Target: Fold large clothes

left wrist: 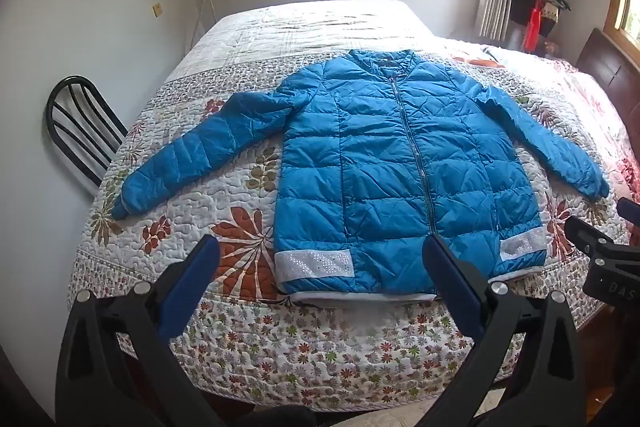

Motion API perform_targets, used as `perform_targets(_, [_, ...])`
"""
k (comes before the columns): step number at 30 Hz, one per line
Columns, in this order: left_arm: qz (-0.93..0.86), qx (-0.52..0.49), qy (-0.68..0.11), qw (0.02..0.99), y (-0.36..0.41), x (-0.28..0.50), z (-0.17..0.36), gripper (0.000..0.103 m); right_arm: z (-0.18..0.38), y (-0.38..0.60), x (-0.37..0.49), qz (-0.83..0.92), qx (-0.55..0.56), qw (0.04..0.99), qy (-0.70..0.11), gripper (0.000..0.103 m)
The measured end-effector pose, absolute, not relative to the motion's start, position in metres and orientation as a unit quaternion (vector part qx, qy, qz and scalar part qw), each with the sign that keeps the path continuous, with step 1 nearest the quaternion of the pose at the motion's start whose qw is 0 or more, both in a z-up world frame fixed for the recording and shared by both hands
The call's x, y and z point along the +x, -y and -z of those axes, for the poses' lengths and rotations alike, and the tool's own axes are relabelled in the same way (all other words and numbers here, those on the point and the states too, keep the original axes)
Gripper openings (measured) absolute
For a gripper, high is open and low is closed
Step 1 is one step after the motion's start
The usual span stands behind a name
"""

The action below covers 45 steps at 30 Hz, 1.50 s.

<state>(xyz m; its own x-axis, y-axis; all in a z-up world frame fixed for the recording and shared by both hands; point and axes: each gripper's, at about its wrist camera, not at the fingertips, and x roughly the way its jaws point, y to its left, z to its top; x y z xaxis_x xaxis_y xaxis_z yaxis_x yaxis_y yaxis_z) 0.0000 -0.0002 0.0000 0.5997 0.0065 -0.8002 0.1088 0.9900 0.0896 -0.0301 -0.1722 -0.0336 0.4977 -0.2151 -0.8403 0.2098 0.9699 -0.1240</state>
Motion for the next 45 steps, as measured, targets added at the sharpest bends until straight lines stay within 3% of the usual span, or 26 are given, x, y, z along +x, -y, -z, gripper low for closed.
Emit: perform_targets(45, [0.028,0.065,-0.444,0.893,-0.0030,-0.0020,-0.0009,0.100,0.0298,0.1693,-0.0303,0.120,-0.002,0.867,-0.484,0.099])
